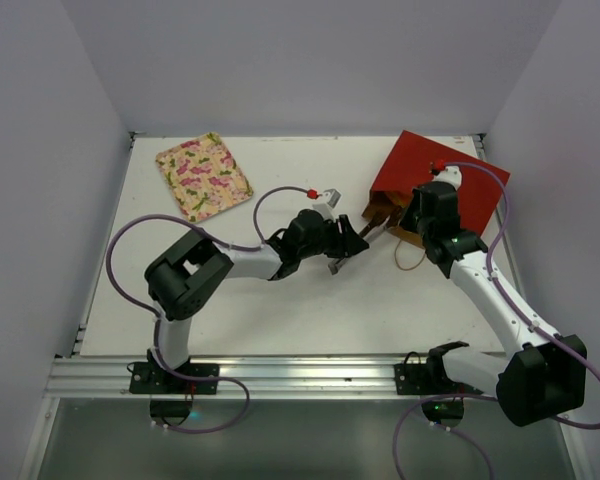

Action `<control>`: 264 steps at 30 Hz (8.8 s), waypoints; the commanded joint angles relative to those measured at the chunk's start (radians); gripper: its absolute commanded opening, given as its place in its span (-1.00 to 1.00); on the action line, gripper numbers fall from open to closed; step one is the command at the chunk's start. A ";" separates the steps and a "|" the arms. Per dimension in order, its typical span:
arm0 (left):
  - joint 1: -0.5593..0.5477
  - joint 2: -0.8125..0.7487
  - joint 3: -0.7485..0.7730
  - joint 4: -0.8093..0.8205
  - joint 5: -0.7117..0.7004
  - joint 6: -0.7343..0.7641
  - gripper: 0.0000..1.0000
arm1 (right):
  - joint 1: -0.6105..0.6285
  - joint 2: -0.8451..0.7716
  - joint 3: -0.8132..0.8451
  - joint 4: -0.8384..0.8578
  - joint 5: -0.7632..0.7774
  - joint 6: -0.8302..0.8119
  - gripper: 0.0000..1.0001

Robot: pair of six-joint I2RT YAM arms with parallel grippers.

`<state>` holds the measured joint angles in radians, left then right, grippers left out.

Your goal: Take the fake bread out of the paper bag

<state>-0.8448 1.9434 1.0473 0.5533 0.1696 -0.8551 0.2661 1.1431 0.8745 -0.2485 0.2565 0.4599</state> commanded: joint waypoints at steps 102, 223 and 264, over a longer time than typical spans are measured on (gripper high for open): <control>0.038 -0.095 -0.220 0.384 0.237 -0.200 -0.37 | -0.011 0.253 0.185 0.055 0.020 0.028 -1.00; 0.773 -0.666 -0.228 -0.535 -0.116 0.363 0.03 | -0.018 0.155 -0.261 0.512 -0.120 0.066 -1.00; 0.487 -1.014 -0.619 -0.313 0.111 0.219 0.01 | -0.018 0.122 -0.272 0.511 -0.138 0.068 -1.00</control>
<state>-0.3325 0.9394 0.4530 0.1341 0.3241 -0.6094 0.2493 1.2945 0.5976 0.2470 0.1120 0.5312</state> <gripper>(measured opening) 0.510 0.022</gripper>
